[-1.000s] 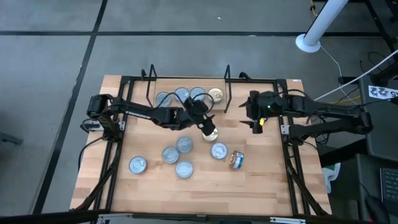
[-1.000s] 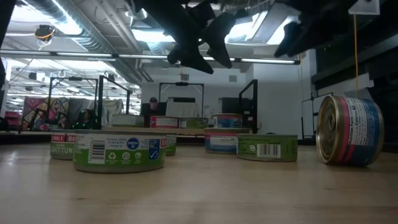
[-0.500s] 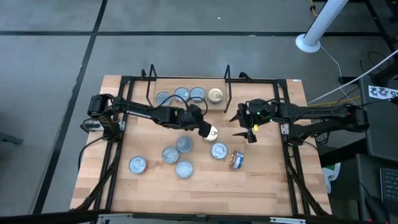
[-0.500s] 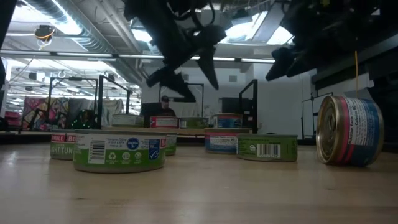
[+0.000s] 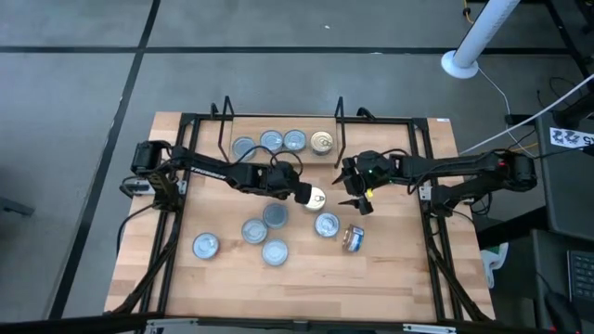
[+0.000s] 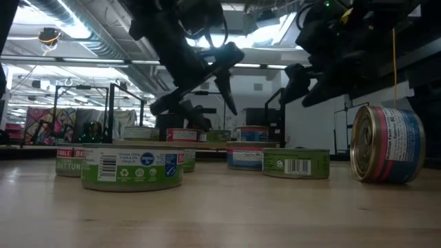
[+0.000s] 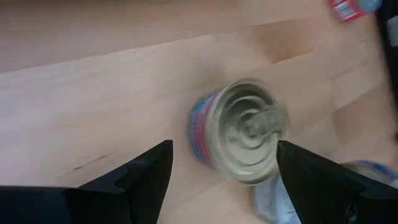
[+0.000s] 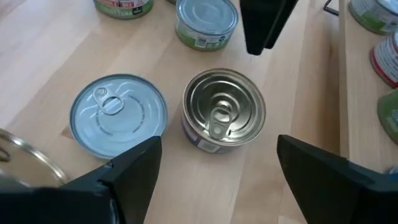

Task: Stack canned seafood by type on shelf
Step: Stack the blue-pink tuna can on top of the blue-pink tuna can on the shelf

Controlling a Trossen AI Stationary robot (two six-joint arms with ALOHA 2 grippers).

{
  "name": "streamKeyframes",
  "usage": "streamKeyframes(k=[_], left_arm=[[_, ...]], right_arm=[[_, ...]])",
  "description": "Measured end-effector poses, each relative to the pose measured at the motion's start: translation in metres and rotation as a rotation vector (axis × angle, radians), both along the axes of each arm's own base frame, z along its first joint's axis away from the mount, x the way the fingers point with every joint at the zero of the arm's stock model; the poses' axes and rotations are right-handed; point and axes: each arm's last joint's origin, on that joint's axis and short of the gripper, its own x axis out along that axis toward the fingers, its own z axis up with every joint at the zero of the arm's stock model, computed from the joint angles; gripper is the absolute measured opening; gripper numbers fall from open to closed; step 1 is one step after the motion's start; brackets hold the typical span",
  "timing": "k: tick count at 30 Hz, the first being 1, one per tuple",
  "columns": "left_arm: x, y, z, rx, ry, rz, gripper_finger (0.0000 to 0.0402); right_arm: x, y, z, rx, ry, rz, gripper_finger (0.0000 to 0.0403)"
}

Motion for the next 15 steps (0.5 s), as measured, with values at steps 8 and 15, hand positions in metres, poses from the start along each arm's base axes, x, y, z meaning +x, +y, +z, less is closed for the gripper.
streamKeyframes(k=[8,15], left_arm=[[0.007,0.001,-0.014,-0.023,-0.036,0.03,0.028],[0.016,0.0,-0.036,-0.05,-0.028,0.013,0.028]], right_arm=[[0.003,-0.001,0.002,-0.01,-0.039,0.003,0.0321],[0.003,-0.001,0.002,-0.01,-0.038,0.003,0.0321]])
